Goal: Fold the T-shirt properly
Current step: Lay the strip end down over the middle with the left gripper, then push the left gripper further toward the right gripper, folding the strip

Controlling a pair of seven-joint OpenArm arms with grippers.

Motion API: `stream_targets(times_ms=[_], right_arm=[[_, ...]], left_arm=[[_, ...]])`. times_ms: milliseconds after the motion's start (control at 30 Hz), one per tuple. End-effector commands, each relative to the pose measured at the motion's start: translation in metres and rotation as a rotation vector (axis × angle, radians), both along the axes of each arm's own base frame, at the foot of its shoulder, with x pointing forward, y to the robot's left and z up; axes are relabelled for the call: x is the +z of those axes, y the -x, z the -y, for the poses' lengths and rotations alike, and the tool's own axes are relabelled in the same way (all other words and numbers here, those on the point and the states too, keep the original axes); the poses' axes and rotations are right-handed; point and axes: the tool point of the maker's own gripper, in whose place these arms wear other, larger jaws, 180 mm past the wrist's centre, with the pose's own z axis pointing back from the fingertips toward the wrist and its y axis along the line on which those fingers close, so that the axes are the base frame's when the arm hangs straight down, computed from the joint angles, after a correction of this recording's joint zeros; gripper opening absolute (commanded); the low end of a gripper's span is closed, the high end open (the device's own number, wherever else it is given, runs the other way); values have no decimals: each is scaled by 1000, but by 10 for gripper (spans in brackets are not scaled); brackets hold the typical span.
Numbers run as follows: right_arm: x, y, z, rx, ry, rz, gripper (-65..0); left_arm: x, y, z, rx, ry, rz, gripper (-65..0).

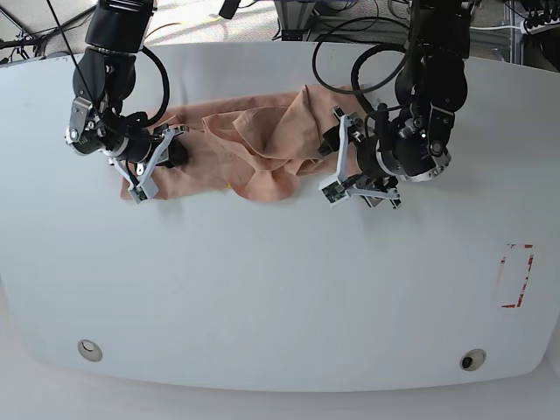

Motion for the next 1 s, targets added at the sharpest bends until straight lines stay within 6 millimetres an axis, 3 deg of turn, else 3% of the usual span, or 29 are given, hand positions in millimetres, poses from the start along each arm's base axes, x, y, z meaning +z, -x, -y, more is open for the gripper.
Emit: stream_targets(times_ms=[0,233,367,500,600,800,967], right_arm=[[7,-7,6,1,21,20,-571],[6,-6,3,-4,11,19,-571],[6,-7,1,-1,10,22,-571],[5,-6,1,-1,11,18,-571],[5,-6,1,2,11,17,-571],[6,-7,1,2,11,20,-571],[9,-11,1,2,11,30,-571]], left_arm=[[2,-3,13,-39,6,25,-271],[-5,18,66,-184,0,9,-271],[8,32,112,-327,23,44,-271],[19,47,145,-402,48,47,-271],[44,47,160,-436,82,118,-271],[58,35,149,-384,98,164,-271],[40,12,92,-276,0,152,-271]])
